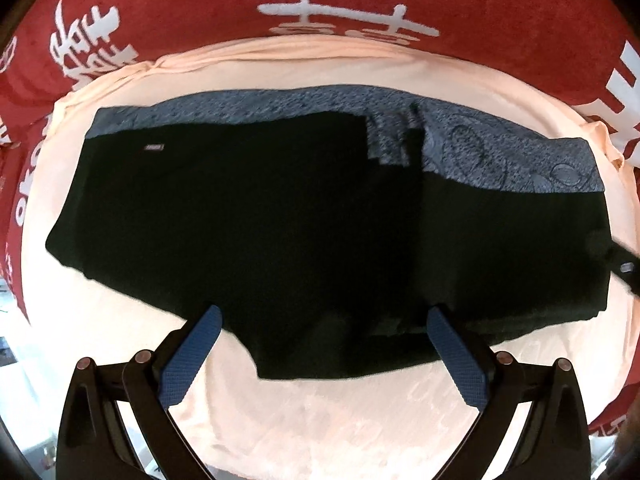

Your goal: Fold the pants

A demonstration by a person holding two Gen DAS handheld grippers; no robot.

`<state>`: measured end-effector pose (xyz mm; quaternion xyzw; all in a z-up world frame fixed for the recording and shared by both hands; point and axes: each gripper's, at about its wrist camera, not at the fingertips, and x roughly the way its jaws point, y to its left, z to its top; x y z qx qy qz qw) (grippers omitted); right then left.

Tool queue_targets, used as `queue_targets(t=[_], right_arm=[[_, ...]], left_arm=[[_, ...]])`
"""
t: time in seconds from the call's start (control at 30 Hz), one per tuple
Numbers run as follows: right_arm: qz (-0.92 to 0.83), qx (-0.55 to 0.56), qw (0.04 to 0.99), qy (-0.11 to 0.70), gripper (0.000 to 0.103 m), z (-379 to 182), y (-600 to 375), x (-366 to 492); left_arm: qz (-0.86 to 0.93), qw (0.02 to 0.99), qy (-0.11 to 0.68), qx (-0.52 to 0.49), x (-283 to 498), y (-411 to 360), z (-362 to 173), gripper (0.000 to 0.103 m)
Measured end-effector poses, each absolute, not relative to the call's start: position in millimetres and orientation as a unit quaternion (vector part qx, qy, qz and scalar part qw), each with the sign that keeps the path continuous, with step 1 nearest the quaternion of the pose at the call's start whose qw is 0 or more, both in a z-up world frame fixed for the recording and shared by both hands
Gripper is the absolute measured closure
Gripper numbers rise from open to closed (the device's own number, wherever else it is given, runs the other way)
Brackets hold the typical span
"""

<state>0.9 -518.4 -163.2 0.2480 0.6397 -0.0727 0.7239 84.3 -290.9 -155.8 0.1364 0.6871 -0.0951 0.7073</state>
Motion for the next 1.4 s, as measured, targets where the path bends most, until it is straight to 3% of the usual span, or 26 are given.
queue_targets(t=[1.13,1.2,1.4], right_arm=[[-0.058,0.246,0.702,0.666,0.039,-154,-476,-45],[-0.064,0.243,0.702,0.667,0.028,-153,-472,-46],[-0.083,0.233,0.704,0.666,0.027,-152,-451,-46]], left_arm=[[-0.069,0.706,0.692,0.134,69,-265,-148,0.0],[-0.073,0.705,0.693,0.132,70,-261,-150,0.0],[-0.092,0.703,0.693,0.129,72,-243,-155,0.0]])
